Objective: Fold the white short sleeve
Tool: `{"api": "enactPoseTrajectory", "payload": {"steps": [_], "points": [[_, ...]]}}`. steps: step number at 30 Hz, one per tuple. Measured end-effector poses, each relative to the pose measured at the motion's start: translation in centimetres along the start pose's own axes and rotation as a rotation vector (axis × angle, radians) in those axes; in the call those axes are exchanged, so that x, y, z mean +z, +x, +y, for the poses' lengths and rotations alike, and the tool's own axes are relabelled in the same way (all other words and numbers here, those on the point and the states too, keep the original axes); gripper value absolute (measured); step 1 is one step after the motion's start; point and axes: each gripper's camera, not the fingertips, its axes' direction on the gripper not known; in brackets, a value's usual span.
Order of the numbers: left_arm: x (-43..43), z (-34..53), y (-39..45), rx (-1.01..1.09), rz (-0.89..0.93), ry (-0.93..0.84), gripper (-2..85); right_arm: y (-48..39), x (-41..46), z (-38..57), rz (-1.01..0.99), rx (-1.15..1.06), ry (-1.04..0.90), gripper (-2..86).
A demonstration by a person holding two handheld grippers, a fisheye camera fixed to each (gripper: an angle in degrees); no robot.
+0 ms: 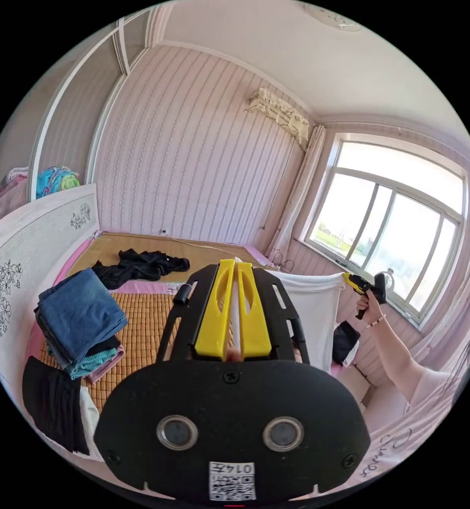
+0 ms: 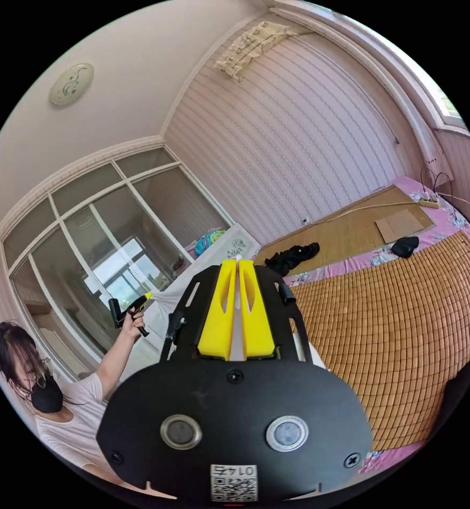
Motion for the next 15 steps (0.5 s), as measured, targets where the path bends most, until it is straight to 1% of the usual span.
{"api": "enactPoseTrajectory", "payload": {"steps": [1, 2, 3, 4, 6, 8, 11, 13, 15], "points": [[0.1, -1.7, 0.3, 0.004, 0.025, 0.067, -0.8, -0.9, -0.1, -2.0, 0.002, -0.059, 0.063, 0.2], [0.0, -2.4, 0.5, 0.013, 0.033, 0.099, -0.8, -1.4, -0.3, -2.9, -0.004, -0.087, 0.096, 0.2], [0.0, -3.6, 0.8, 0.034, 0.044, 0.145, -0.8, -2.3, -0.5, -4.2, -0.042, -0.149, 0.154, 0.2], [0.1, -4.3, 1.0, 0.045, 0.046, 0.166, -0.8, -3.0, -0.4, -5.1, -0.079, -0.207, 0.173, 0.2], [0.6, -4.4, 0.9, 0.063, 0.036, 0.158, -0.7, -3.3, 0.1, -5.4, -0.093, -0.274, 0.154, 0.2], [1.8, -3.2, 0.2, 0.081, 0.016, 0.112, -0.7, -2.6, 1.3, -4.6, -0.066, -0.308, 0.097, 0.2], [5.5, 0.8, -1.9, 0.127, -0.09, -0.037, -0.7, 1.1, 3.7, -1.6, -0.057, -0.279, -0.038, 0.3], [9.1, 4.7, -4.2, 0.115, -0.137, -0.158, -0.7, 5.4, 5.7, 2.2, -0.018, -0.203, -0.143, 0.3], [11.8, 7.9, -6.2, 0.063, -0.124, -0.241, -0.6, 9.0, 7.3, 5.4, 0.023, -0.113, -0.221, 0.2]]}}
